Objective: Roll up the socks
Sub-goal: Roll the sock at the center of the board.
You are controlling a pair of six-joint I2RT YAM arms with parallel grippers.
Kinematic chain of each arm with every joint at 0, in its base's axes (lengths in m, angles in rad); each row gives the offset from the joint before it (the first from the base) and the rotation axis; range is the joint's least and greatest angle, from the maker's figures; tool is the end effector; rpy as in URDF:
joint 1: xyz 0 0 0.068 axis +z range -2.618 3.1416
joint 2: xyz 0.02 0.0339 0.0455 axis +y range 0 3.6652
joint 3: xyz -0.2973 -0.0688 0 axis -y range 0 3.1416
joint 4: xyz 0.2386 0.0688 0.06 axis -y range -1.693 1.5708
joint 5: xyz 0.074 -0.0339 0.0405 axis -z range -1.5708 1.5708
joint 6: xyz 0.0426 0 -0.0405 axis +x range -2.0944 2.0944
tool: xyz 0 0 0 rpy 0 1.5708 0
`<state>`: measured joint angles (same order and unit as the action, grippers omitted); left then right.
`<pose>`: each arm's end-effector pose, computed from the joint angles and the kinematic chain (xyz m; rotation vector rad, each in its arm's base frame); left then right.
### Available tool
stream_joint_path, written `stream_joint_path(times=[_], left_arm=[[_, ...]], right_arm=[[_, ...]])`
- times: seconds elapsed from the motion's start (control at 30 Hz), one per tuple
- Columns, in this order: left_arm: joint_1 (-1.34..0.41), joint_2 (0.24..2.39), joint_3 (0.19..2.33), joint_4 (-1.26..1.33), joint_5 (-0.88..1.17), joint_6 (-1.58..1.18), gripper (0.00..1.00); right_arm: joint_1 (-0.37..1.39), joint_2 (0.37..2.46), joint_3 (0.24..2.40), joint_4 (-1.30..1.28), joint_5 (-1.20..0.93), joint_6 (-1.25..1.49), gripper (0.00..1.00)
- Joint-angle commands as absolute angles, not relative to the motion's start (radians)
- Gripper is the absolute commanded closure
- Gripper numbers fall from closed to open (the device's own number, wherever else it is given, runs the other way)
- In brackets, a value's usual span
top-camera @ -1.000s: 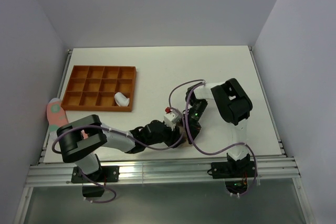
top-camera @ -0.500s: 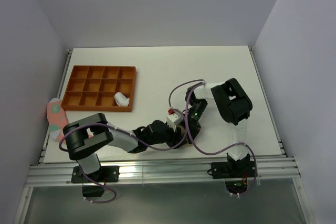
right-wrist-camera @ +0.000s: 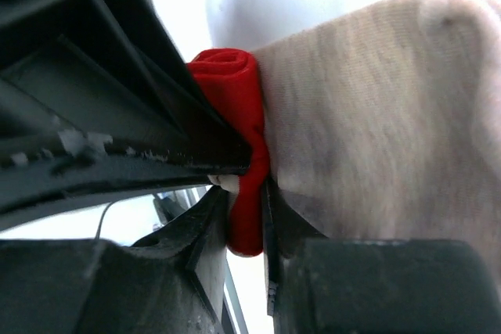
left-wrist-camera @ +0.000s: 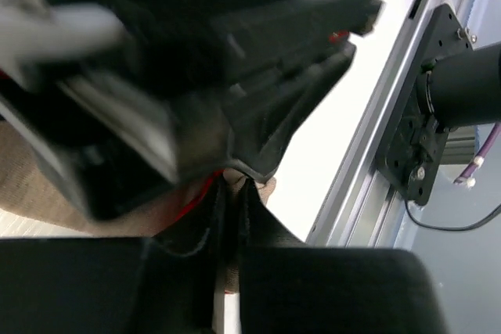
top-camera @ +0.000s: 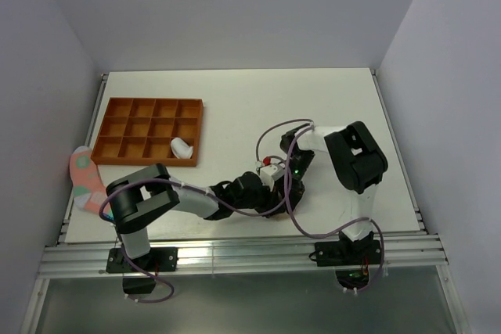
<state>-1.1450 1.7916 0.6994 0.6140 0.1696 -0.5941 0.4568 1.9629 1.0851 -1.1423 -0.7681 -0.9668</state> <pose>0.1385 -0.3228 0.1660 0.7349 2.1661 -1.1865 0.2443 0.1530 0.1488 1.5515 -2.1745 -1.1935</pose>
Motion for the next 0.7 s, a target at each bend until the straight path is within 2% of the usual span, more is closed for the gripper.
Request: stream_joint_path(times=[0.0,0.1,0.13,0.17,0.2,0.43,0.5,0.67], left_arm=[[-1.157,1.841,0.771,0.410,0.213,-0.643,0.97],[-1.157,1.844,0.807,0.309,0.209,-0.710,1.00],[-1.157,1.848,0.814,0.272,0.212,-0.724,1.00],[-1.157,1.851,0.834,0.249,0.213,-0.732,1.00],[-1.157,1.858,0.842,0.236,0.225,-0.741,1.00],[-1.155,1.905,0.900,0.141,0.245,-0.822,1.00],[-1.155,1.925,0.920,0.124,0.248,-0.824,1.00],[-1.157,1.954,0.930,0.143,0.268,-0.830,1.00]], right_arm=[[0.456,1.852,1.068,-0.914,-0.767,-0.884,0.75],[0.451,1.792,1.043,-0.848,-0.753,-0.832,0.66],[0.448,1.778,1.036,-0.839,-0.755,-0.825,0.55],[0.445,1.769,1.032,-0.827,-0.756,-0.819,0.24],[0.442,1.750,1.031,-0.821,-0.758,-0.810,0.14],[0.391,1.686,1.029,-0.818,-0.762,-0.801,0.10],[0.373,1.681,1.032,-0.833,-0.756,-0.798,0.00],[0.339,1.643,0.997,-0.778,-0.683,-0.767,0.00]])
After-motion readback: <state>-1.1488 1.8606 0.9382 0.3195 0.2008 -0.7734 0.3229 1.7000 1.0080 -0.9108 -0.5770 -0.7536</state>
